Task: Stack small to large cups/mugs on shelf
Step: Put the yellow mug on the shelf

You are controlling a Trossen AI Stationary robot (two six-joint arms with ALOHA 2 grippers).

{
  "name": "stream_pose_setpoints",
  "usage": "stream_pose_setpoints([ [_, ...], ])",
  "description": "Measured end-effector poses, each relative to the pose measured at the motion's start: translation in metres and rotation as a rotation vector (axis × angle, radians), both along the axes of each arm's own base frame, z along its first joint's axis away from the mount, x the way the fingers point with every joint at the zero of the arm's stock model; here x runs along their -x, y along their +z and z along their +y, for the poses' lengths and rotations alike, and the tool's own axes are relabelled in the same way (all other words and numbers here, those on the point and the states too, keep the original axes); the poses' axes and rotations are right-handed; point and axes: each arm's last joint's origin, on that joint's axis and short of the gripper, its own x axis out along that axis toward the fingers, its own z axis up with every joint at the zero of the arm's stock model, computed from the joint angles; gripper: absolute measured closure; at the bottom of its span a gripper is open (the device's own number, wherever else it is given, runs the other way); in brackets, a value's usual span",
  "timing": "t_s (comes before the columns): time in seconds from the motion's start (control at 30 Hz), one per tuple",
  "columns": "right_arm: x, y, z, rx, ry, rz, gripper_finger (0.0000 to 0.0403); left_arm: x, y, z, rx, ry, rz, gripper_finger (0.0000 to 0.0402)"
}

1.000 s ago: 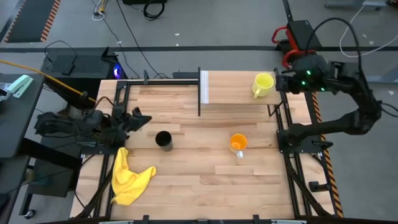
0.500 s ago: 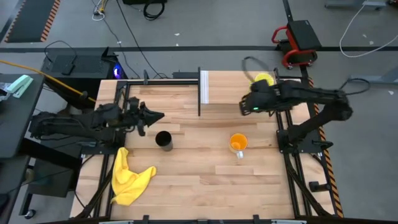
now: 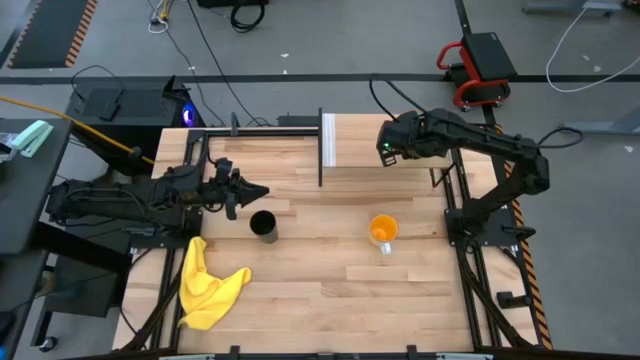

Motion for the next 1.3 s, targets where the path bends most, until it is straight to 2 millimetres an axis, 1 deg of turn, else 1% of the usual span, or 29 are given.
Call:
stream_pose_setpoints([
  [0.1,0.001,-0.001,-0.004,-0.014,0.003,0.01,0.04,0.0,0.0,0.0,0.0,0.0,0.0,0.0381],
  [0.3,-0.005,-0.007,-0.009,-0.04,0.019,0.049,0.0401,0.0,0.0,0.0,-0.001,0.001,0.0,0.0389],
  [0.47,-0.011,-0.013,-0.012,-0.054,0.049,0.091,0.0401,0.0,0.0,0.0,0.0,0.001,0.0,0.0384],
  [0.63,-0.01,-0.014,-0.016,-0.062,0.049,0.099,0.0402,0.0,0.0,0.0,0.004,0.001,0.0,0.0379],
  [0.83,-0.006,-0.017,-0.022,-0.103,0.039,0.105,0.0402,0.0,0.0,0.0,0.007,-0.016,0.0,0.0388],
  [1.0,-0.001,-0.029,-0.02,-0.136,0.034,0.139,0.0402,0.0,0.0,-0.001,0.007,-0.025,0.0,0.0386],
  [1.1,0.005,-0.035,-0.017,-0.149,0.013,0.151,0.0403,0.0,0.0,-0.001,0.007,-0.025,0.001,0.038],
  [1.2,0.01,-0.036,-0.012,-0.147,0.008,0.142,0.0402,0.0,0.0,-0.001,0.007,-0.025,0.001,0.0378],
  [1.3,0.013,-0.032,-0.007,-0.137,0.013,0.114,0.0402,0.0,0.0,-0.001,0.002,-0.025,0.001,0.0381],
])
